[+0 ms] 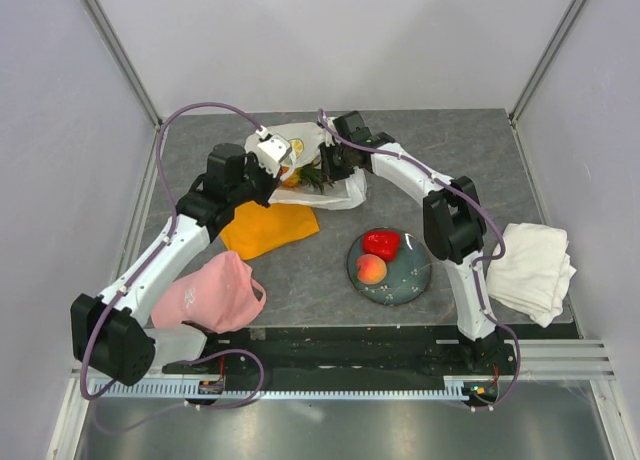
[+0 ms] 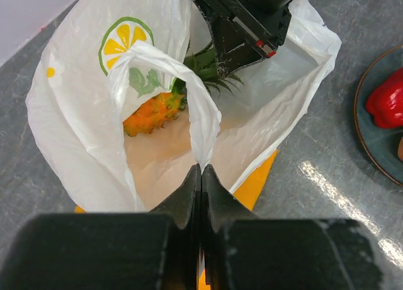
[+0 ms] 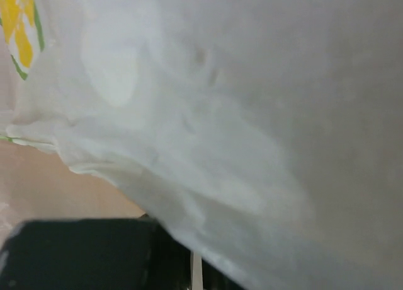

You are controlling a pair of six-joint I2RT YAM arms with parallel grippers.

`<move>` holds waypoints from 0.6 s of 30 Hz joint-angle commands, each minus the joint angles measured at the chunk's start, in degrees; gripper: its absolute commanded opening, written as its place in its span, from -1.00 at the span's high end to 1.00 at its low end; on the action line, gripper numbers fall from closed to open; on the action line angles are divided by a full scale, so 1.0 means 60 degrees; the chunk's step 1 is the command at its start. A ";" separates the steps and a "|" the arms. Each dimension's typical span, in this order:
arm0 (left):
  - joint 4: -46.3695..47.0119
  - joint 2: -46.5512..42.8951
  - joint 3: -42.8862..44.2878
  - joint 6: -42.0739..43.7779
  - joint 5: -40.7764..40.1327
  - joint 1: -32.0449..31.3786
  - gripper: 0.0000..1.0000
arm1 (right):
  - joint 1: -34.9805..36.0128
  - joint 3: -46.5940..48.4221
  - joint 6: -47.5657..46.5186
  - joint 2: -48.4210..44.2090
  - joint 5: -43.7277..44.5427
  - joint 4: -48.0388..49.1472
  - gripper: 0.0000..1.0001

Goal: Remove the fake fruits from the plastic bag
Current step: Take out the fake fruit from the plastic bag.

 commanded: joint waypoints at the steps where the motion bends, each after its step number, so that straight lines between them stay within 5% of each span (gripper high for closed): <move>1: 0.0189 -0.0330 -0.0035 -0.0928 0.0206 0.0131 0.97 | 0.0036 0.0315 -0.0665 -0.0435 -0.0357 -0.0050 0.99; 18: 0.0672 -0.1224 -0.1339 -0.2216 0.0337 0.0834 0.97 | 0.0681 0.0038 -0.3640 -0.4799 -0.0868 -0.0314 1.00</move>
